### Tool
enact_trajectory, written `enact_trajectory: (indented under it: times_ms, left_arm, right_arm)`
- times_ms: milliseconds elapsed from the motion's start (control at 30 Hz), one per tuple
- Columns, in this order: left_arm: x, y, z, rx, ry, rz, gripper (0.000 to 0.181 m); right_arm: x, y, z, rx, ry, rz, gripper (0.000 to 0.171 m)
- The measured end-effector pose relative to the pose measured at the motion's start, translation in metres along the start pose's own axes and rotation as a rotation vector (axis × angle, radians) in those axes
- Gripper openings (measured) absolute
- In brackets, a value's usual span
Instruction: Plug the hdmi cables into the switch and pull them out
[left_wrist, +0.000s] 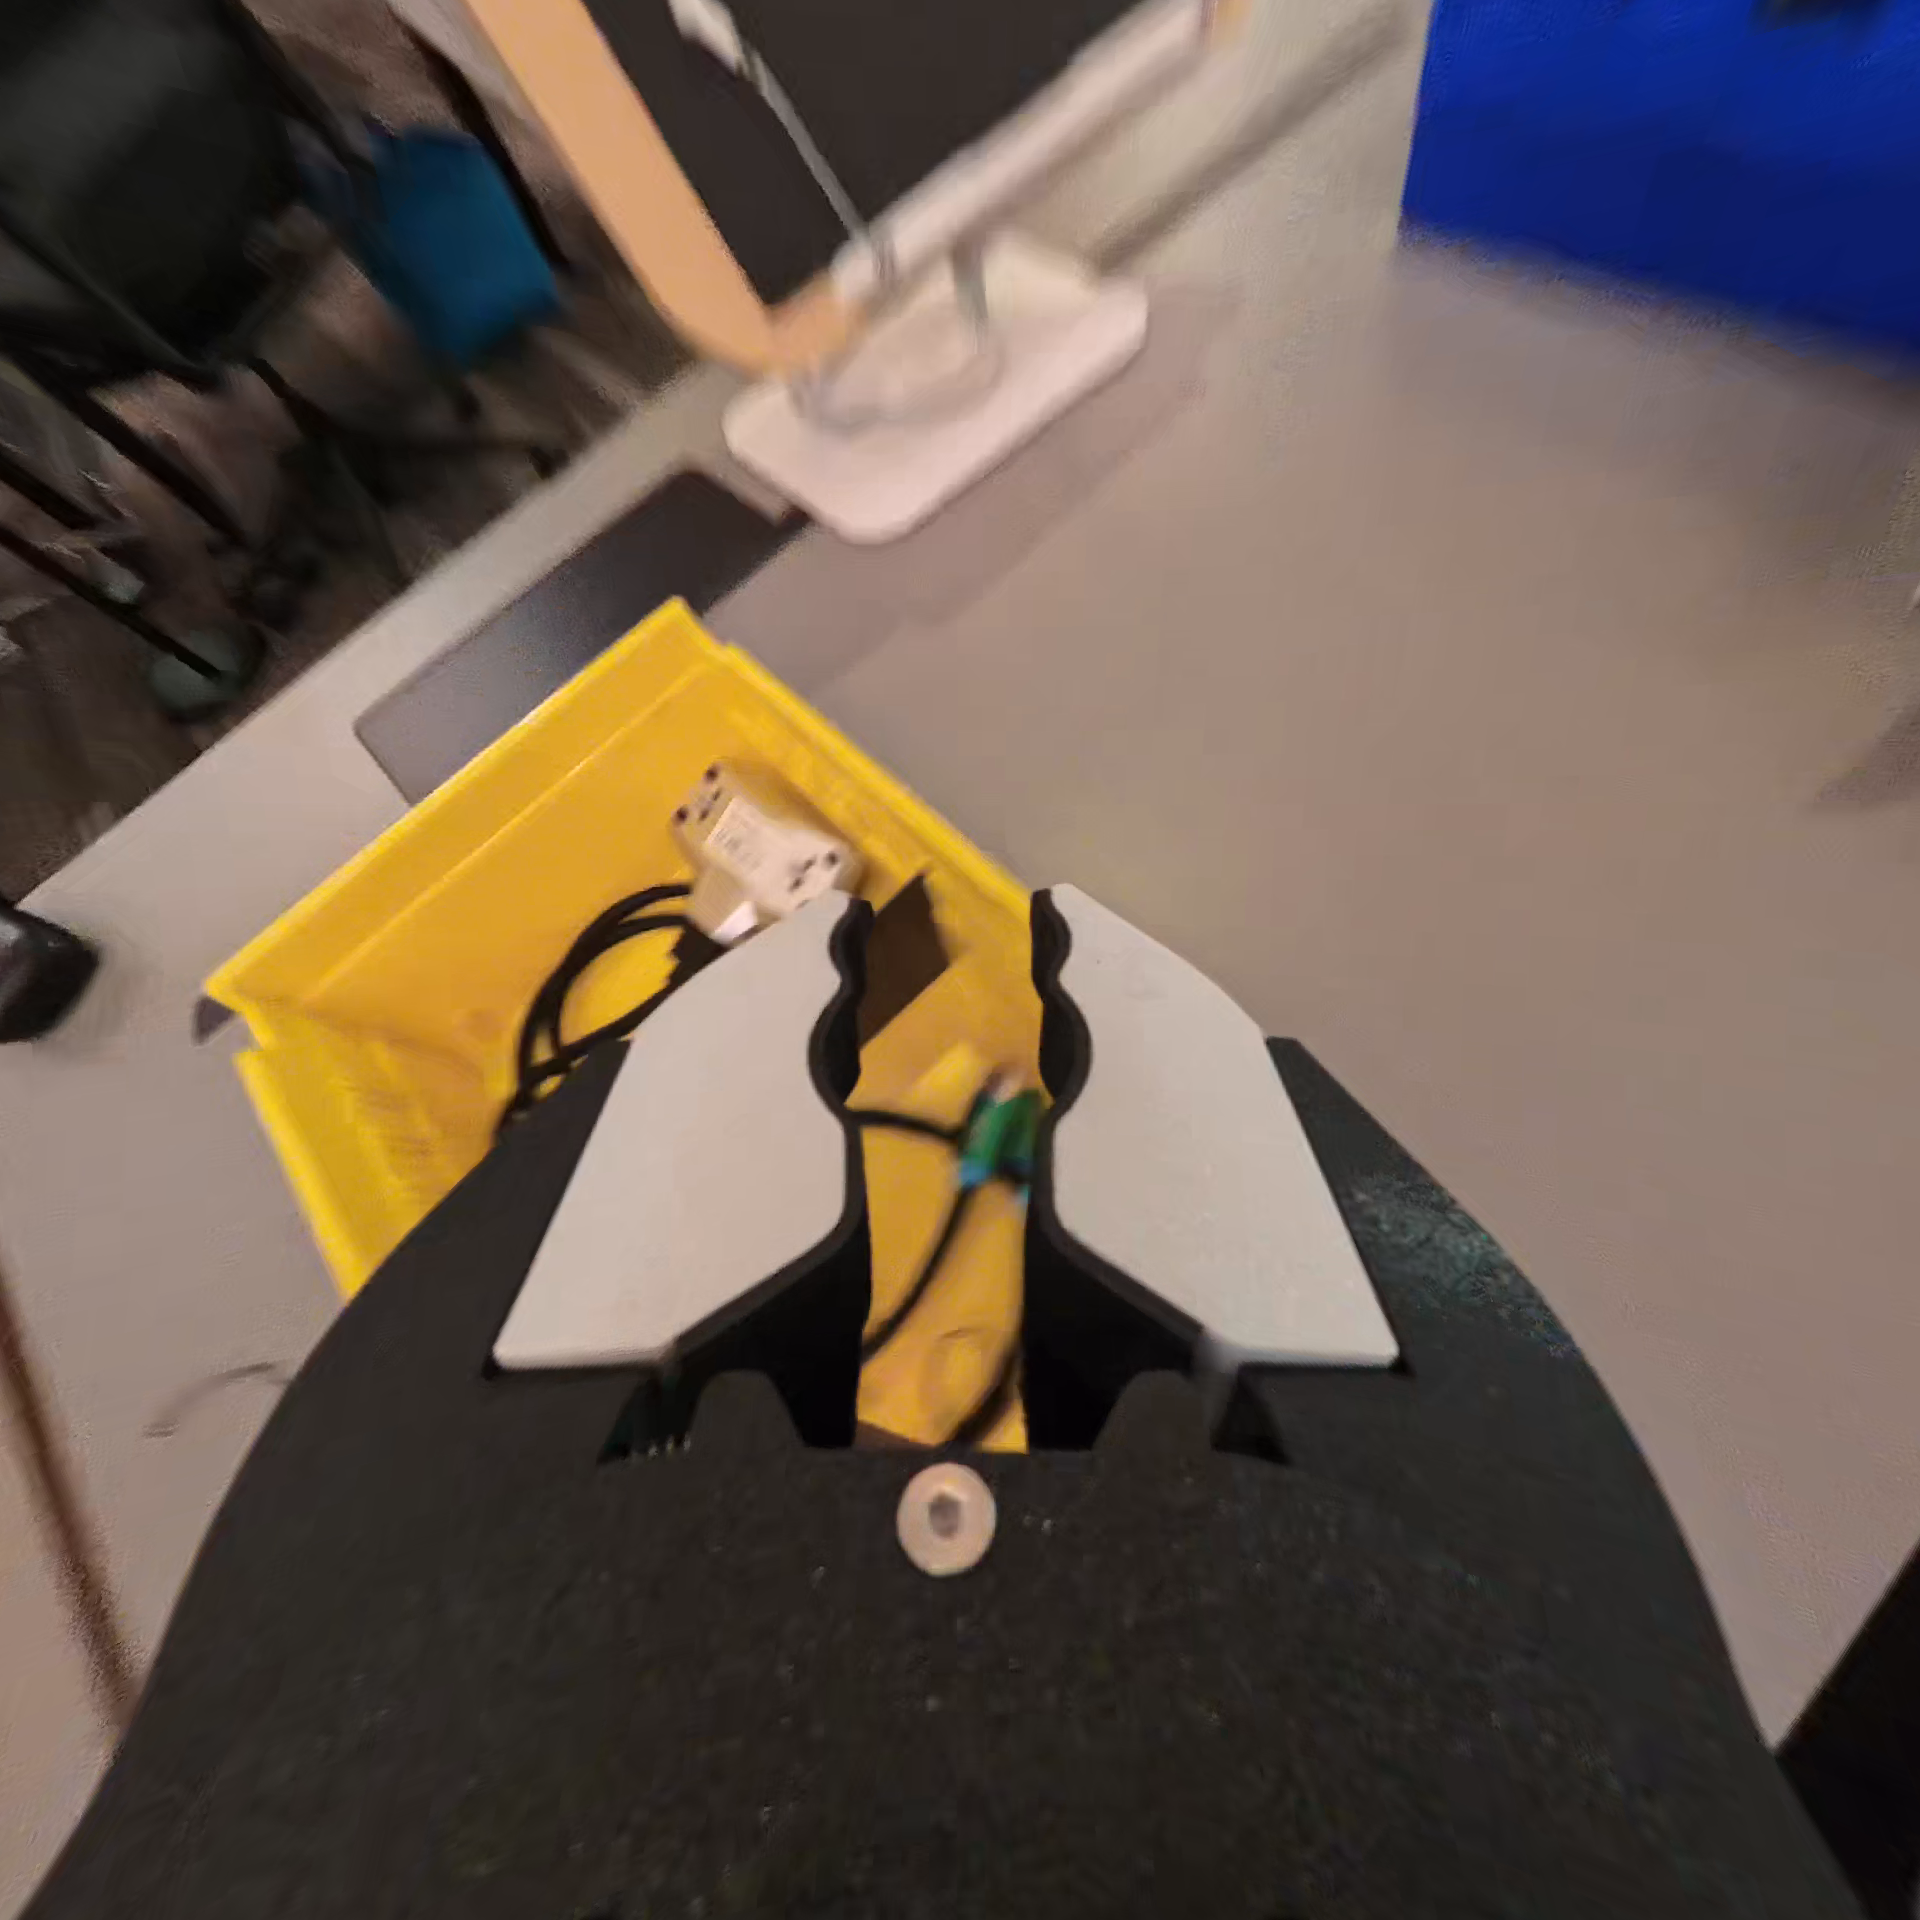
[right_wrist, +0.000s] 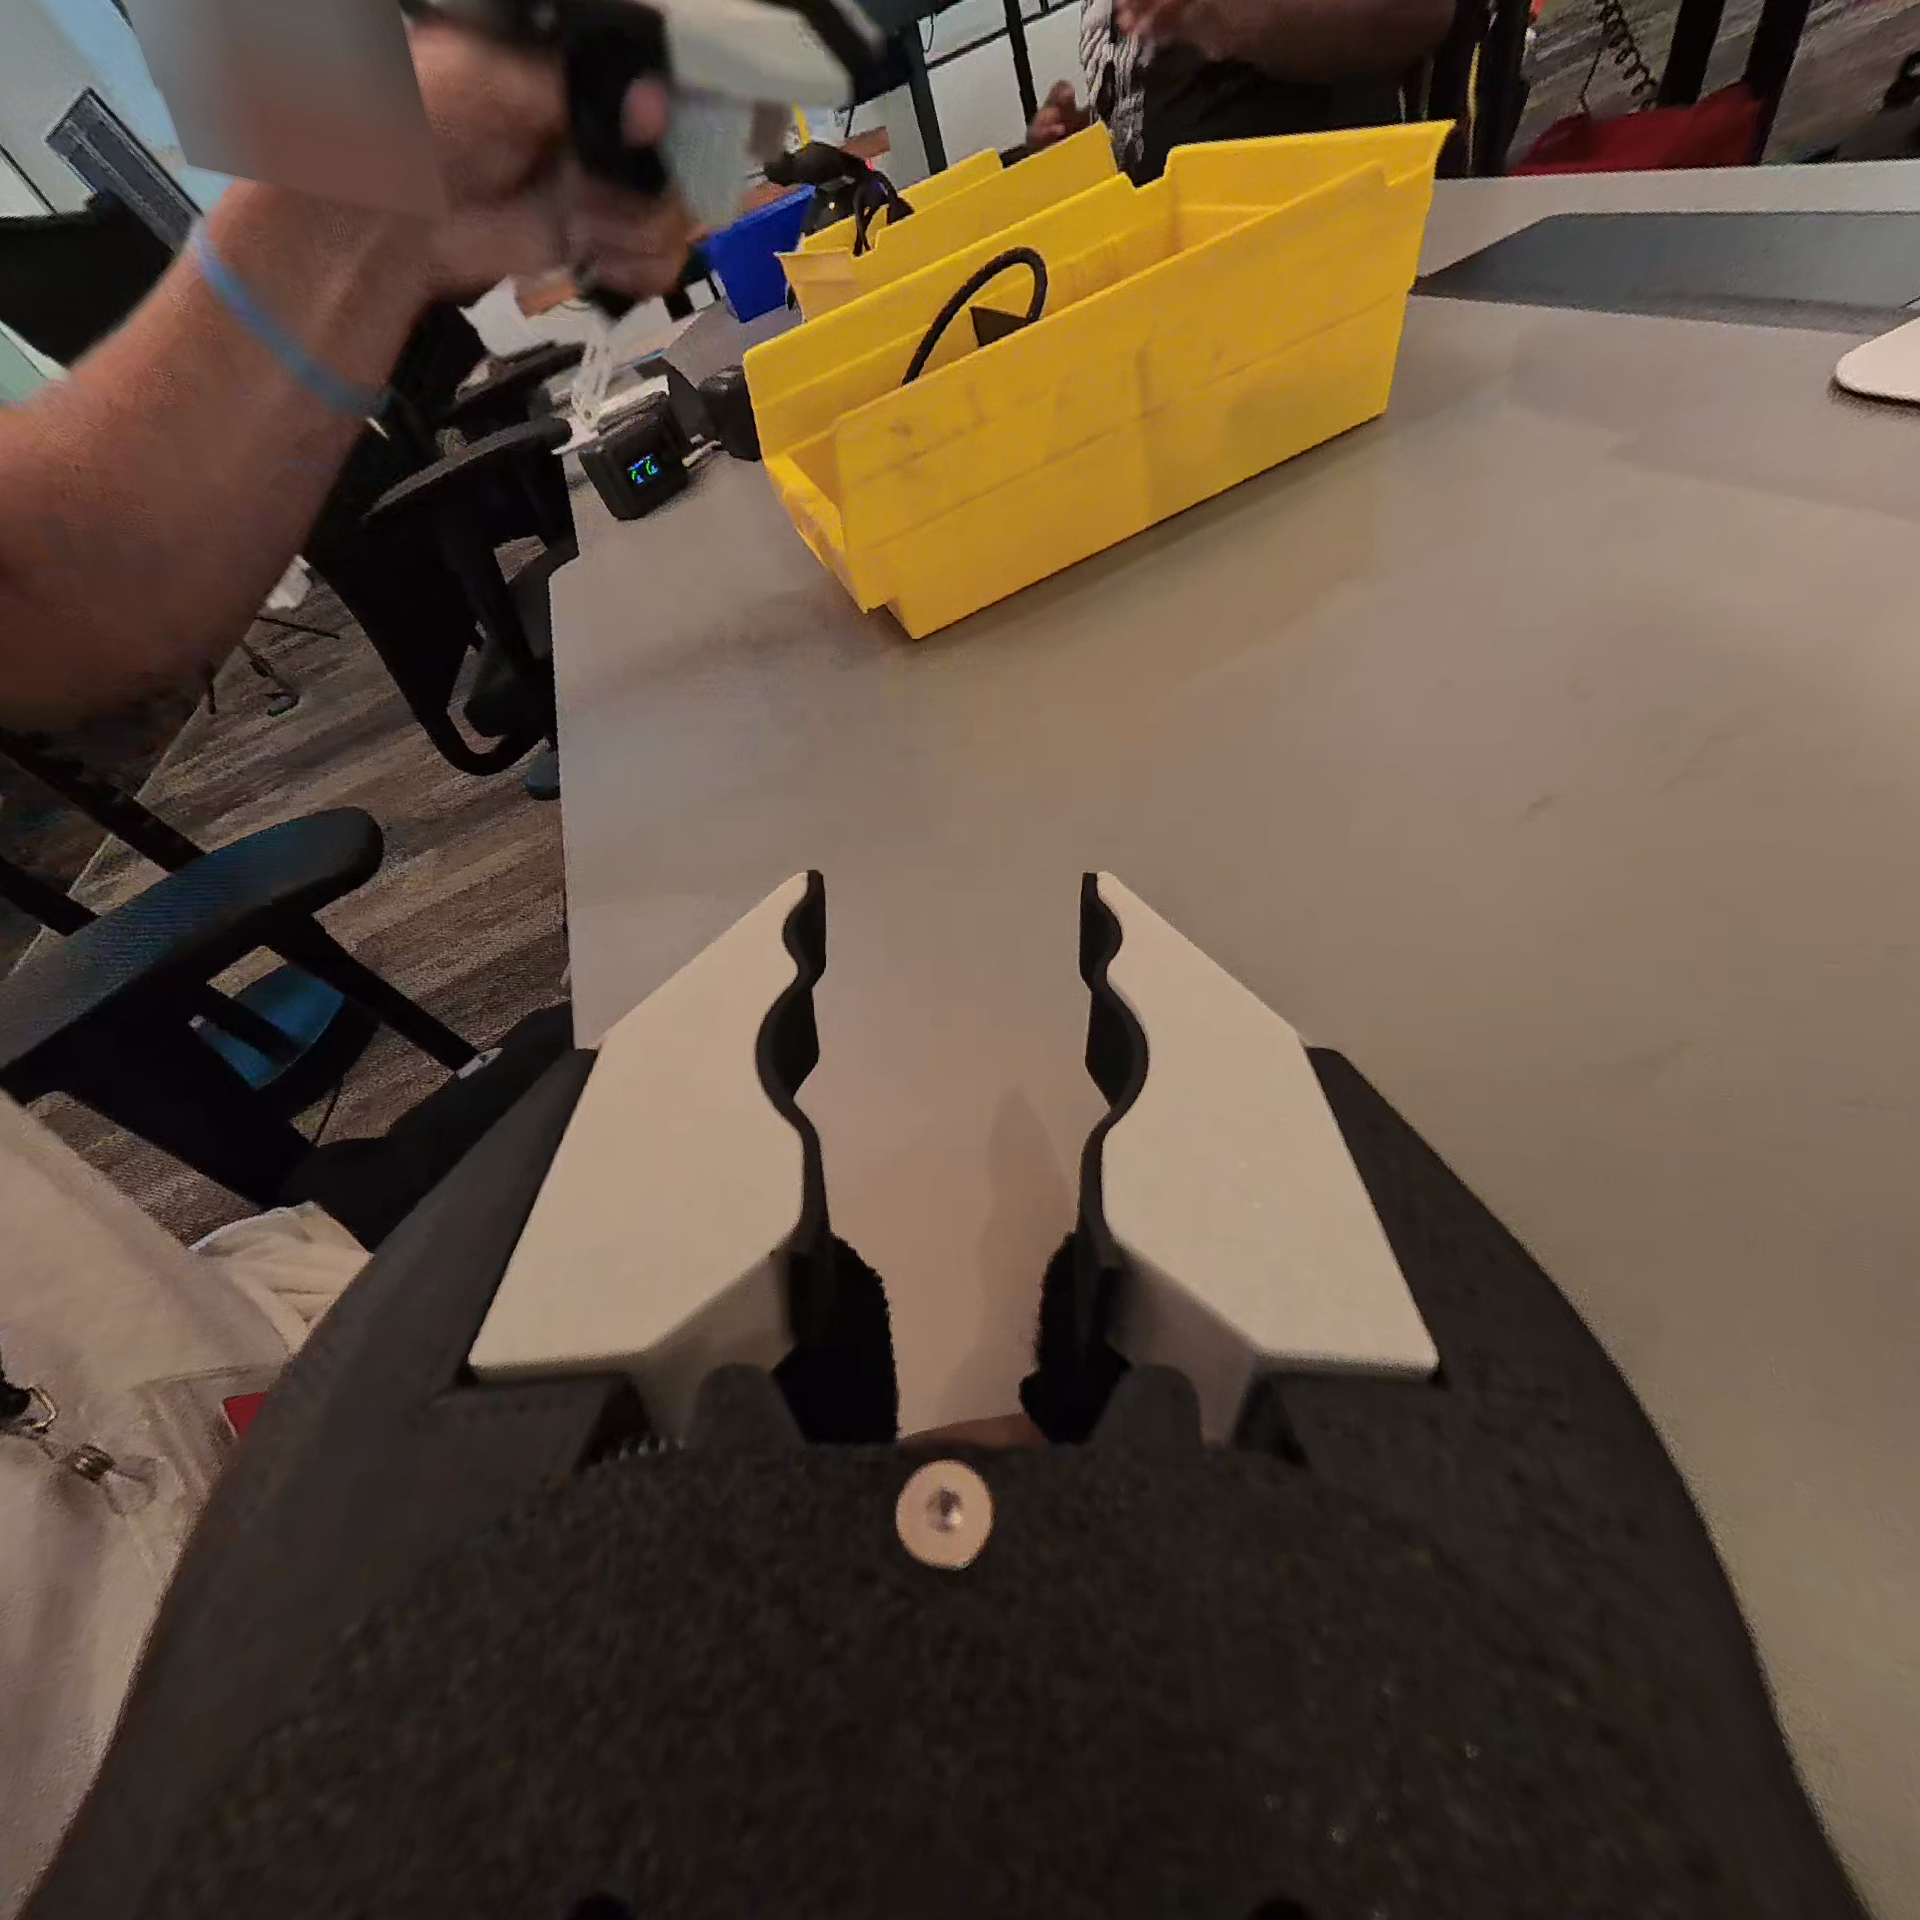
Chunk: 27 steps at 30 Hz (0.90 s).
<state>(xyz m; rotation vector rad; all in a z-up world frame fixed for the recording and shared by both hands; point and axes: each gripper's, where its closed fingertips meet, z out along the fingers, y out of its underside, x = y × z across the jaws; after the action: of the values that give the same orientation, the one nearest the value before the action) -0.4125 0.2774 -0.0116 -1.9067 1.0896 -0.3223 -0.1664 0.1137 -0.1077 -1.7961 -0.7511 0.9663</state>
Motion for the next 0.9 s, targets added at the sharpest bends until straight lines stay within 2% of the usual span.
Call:
enact_trajectory:
  times_ms: [33,100,133,200,300,400,500,533,700,800,900]
  left_arm:
    - [-0.027,0.005,0.014,-0.126,-0.004,0.071,0.029]
    - [-0.092,0.019,0.045,-0.36,-0.138,0.258,0.034]
    - [-0.108,0.028,0.064,-0.445,-0.115,0.336,0.035]
    - [-0.112,0.048,0.101,-0.57,0.061,0.392,0.037]
    - [-0.099,0.08,0.137,-0.709,0.319,0.366,0.04]
    - [-0.105,0.112,0.155,-0.851,0.371,0.396,0.049]
    - [-0.102,0.122,0.163,-0.852,0.435,0.397,0.047]
    - [-0.099,0.122,0.162,-0.842,0.463,0.385,0.039]
    - [-0.101,0.119,0.155,-0.723,0.431,0.442,0.029]
    - [-0.112,0.097,0.145,-0.602,0.344,0.449,0.026]
    - [-0.129,0.059,0.124,-0.448,0.231,0.43,0.023]
  right_arm:
    - [0.001,0.001,-0.001,0.004,0.002,-0.003,0.049]
    - [0.005,0.004,-0.002,-0.004,0.006,-0.011,0.049]
    - [0.005,0.005,-0.002,-0.006,0.005,-0.018,0.049]
    - [0.004,0.006,-0.002,-0.001,-0.004,-0.023,0.049]
    - [-0.001,0.006,-0.002,0.004,-0.025,-0.034,0.05]
    - [-0.004,0.008,-0.003,0.004,-0.039,-0.039,0.05]
    - [-0.005,0.012,-0.004,-0.001,-0.057,-0.024,0.05]
    - [-0.006,0.014,-0.004,-0.005,-0.066,-0.017,0.05]
    - [-0.007,0.01,-0.001,0.013,-0.103,0.018,0.05]
    - [-0.009,0.005,0.002,0.027,-0.124,0.034,0.05]
    - [-0.011,0.001,0.003,0.039,-0.13,0.037,0.05]
